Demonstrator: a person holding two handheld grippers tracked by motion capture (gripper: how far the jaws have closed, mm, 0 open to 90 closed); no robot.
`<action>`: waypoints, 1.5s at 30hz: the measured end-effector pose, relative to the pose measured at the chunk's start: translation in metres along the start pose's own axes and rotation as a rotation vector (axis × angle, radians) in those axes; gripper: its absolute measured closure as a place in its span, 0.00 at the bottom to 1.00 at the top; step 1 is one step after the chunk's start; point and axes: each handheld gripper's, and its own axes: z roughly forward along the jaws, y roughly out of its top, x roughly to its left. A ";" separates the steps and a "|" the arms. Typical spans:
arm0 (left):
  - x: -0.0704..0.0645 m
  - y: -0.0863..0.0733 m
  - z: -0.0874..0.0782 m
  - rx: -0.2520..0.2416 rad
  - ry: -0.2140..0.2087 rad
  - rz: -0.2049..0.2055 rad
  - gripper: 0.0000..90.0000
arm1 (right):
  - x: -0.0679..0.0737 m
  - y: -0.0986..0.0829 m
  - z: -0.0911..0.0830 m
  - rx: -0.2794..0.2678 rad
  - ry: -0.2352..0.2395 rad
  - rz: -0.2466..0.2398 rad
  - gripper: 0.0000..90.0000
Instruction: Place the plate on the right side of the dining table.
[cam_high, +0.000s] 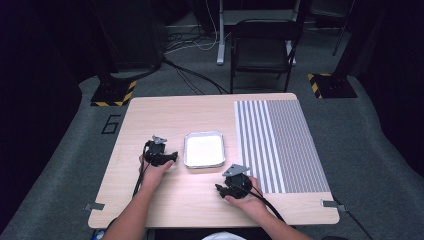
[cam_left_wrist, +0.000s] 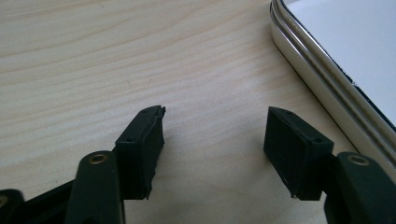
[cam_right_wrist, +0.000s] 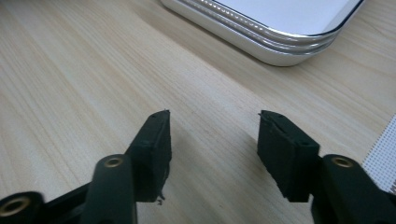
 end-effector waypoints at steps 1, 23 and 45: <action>0.000 0.000 -0.001 0.004 -0.002 -0.002 0.47 | -0.002 0.001 -0.001 0.005 0.001 0.016 0.52; 0.001 0.008 -0.019 -0.029 -0.053 -0.121 0.63 | -0.025 0.017 -0.008 0.011 0.006 0.091 0.57; -0.013 0.012 -0.026 -0.046 -0.119 -0.069 0.64 | -0.050 0.042 -0.010 -0.031 -0.076 0.143 0.63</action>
